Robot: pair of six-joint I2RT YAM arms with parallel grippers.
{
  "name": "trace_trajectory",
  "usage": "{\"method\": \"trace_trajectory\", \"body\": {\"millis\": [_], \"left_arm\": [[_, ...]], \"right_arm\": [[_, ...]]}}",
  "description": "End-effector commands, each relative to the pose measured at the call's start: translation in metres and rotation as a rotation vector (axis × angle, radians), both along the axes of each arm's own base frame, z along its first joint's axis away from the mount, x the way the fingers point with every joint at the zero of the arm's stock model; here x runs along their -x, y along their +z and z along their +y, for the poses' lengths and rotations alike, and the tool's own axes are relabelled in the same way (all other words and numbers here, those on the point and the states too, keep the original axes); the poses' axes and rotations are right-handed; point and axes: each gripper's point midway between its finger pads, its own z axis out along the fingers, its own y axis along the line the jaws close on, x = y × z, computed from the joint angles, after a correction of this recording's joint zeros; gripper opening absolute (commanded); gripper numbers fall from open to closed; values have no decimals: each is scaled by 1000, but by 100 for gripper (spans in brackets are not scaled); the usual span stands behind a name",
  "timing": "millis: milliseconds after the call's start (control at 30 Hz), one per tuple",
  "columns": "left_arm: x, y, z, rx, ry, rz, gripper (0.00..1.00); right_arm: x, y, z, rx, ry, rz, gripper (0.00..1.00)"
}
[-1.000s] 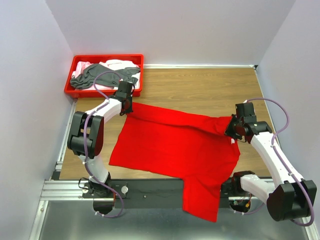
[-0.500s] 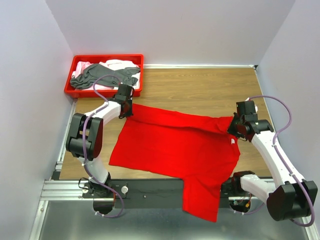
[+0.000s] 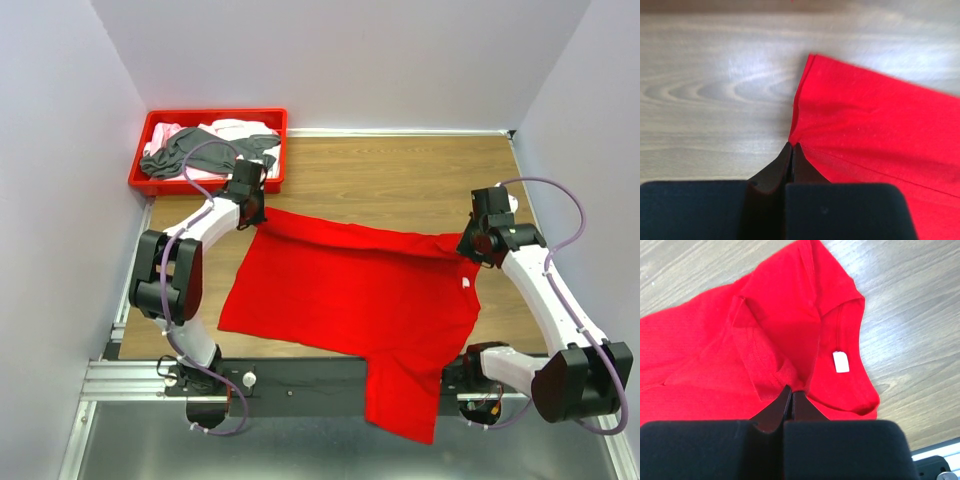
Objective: Fold and stack the t-shirts
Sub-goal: Fold the tshirt
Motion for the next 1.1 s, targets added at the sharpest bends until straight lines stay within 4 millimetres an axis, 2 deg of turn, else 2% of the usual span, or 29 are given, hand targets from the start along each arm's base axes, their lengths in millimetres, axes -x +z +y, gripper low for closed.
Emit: {"method": "trace_trajectory", "body": {"millis": [0,167,333,433,467,500,567,600,633,667,700,800,833,967,1000,1067], "left_arm": [[-7,25,-2,33,11,-52,0],[5,13,-5,57,2,-25,0],[24,-16,-6,77,2,33,2],[34,-28,-7,91,4,66,25],[36,-30,-8,95,3,70,37],[39,-32,-8,96,1,77,41],[40,-27,-8,102,2,62,47],[41,-24,-7,103,4,56,52],[42,-15,-7,107,4,30,57],[43,-11,-1,88,21,20,69],[43,1,2,79,27,-12,73],[43,20,15,32,60,-53,80],[37,37,18,22,75,-98,80],[19,69,13,45,61,-198,80],[13,75,7,63,45,-212,79],[7,64,-9,107,-7,-172,76]], "right_arm": [[-8,11,-11,47,-33,-28,1],[-1,6,-9,35,-30,-18,1],[12,-11,-8,17,-48,17,1],[20,-19,-6,-9,-67,31,1],[22,-22,-4,-19,-69,40,4],[23,-24,-2,-27,-64,45,7],[27,-29,1,-46,-63,58,15],[30,-31,5,-66,-58,63,26],[31,-29,6,-78,-55,52,33],[33,-29,9,-92,-47,50,38],[33,-26,9,-96,-47,41,51],[27,-7,5,-75,-44,-21,72],[25,-2,4,-67,-44,-30,75],[13,5,-11,12,-82,-41,80],[9,0,-17,47,-104,-25,80],[-9,-1,-21,53,-124,-43,78]]}}
